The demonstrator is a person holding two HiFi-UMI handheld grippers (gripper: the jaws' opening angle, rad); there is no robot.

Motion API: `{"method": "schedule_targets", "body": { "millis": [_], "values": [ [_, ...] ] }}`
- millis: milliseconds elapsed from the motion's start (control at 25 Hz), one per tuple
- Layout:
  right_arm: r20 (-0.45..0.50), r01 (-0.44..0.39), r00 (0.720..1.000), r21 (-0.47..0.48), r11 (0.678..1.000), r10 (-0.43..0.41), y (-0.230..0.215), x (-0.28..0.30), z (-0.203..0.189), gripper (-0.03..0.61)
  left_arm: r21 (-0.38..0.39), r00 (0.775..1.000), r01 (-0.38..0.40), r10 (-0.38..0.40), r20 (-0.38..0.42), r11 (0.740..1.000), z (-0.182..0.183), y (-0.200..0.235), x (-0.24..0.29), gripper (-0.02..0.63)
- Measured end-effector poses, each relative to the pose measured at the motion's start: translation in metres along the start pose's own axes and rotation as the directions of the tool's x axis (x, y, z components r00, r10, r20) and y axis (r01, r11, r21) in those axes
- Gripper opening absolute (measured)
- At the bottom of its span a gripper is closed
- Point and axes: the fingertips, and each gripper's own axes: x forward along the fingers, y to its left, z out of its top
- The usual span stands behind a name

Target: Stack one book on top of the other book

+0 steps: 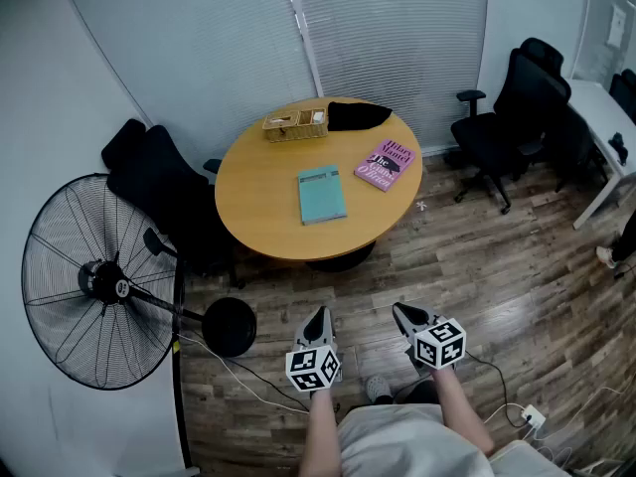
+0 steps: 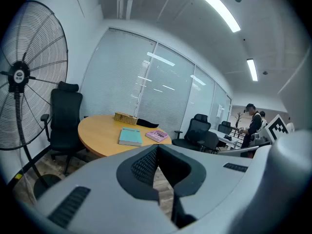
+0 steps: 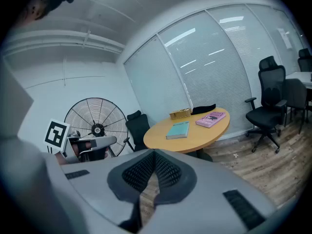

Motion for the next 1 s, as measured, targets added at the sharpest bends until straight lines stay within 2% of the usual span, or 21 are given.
{"method": "schedule_targets", "body": {
  "millis": [200,360,560,840,1000],
  "values": [
    [0.008,0.022,1.000,0.000,1.000,-0.022,0.002,0.002,0.003,0.015,0.006,1.000,0.012,-0.012,-0.019,1.000,0.004,0.010,-0.003,0.026],
    [0.067,-0.020,0.998,0.036,0.999,0.018,0.006,-0.002,0.012,0.015,-0.024,0.999,0.018,-0.019,-0.035,1.000,0.000,0.016,-0.008,0.026],
    [0.070,-0.021,0.997,0.061,0.998,0.017,0.000,0.005,0.012,0.015,-0.046,0.999,0.021,-0.022,-0.039,0.999,-0.005,0.028,-0.012,0.026],
    [0.017,-0.107,0.994,-0.030,0.994,0.108,0.013,0.041,0.024,0.015,-0.076,0.999,0.013,-0.016,-0.033,0.997,0.004,0.042,0.006,0.026],
    [-0.016,-0.175,0.985,-0.037,0.984,0.175,0.014,0.074,0.031,0.015,-0.079,0.999,0.007,-0.010,-0.047,0.997,0.008,0.055,0.029,0.026]
  ]
}}
